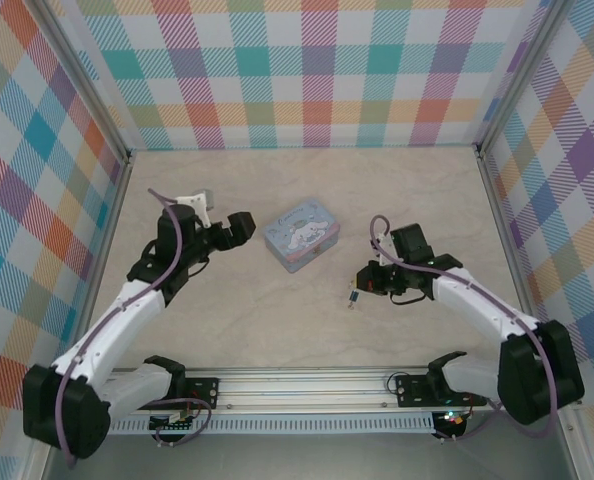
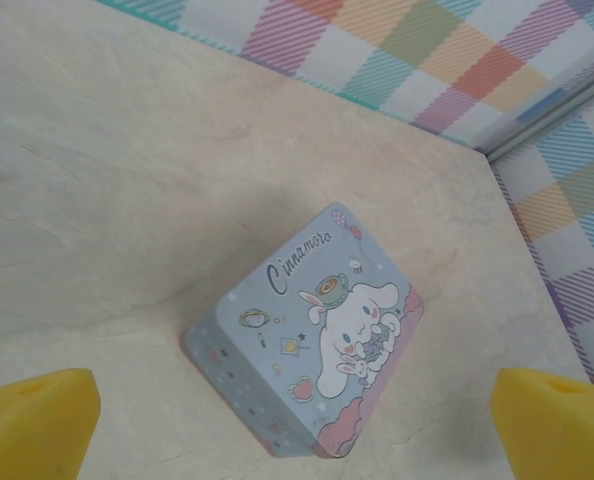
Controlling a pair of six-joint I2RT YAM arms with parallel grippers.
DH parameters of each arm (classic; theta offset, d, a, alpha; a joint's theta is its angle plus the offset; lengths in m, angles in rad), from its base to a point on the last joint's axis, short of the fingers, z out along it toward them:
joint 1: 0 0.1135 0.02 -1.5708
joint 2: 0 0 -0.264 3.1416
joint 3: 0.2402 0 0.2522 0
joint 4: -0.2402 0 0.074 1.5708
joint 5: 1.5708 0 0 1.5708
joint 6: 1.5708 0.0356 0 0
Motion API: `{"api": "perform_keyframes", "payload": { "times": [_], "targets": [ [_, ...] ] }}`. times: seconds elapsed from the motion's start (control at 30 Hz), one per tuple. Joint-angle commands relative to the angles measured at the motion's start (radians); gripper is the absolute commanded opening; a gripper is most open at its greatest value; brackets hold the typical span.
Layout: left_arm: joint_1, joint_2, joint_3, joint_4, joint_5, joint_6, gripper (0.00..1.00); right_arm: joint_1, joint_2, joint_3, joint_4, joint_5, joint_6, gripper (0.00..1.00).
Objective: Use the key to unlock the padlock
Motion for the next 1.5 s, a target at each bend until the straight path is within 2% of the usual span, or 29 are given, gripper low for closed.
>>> {"api": "perform_keyframes", "payload": {
  "times": [0.0,0.33,0.57,0.87,1.13,1.23,1.37,1.47],
  "targets": [
    [0.013,-0.062,-0.023,-0.093,-0.085,0.051,1.0,0.01,0.078,0.017,0.009,-0.046,-0.01,0.01],
    [0.013,-0.114,-0.019,-0.158,-0.128,0.074,1.0,0.011,0.316,0.051,0.152,-0.056,-0.01,0.02],
    [0.013,-0.13,-0.014,-0.162,-0.176,0.077,1.0,0.01,0.359,0.059,0.212,-0.044,0.003,0.08],
    [0.013,-0.226,-0.009,-0.238,-0.361,0.115,1.0,-0.003,0.207,0.117,0.096,0.112,-0.063,0.32],
    [0.014,-0.276,-0.035,-0.235,-0.56,0.161,1.0,-0.054,-0.015,0.107,0.114,0.327,-0.129,0.51],
    [0.014,-0.288,-0.059,-0.213,-0.629,0.169,1.0,-0.073,-0.1,0.068,0.153,0.409,-0.16,0.64],
    [0.014,-0.293,-0.106,-0.161,-0.72,0.195,1.0,-0.105,-0.202,0.004,0.219,0.479,-0.205,0.75],
    [0.017,-0.284,-0.155,-0.09,-0.773,0.23,1.0,-0.137,-0.258,-0.055,0.28,0.523,-0.232,0.93]
  ]
}}
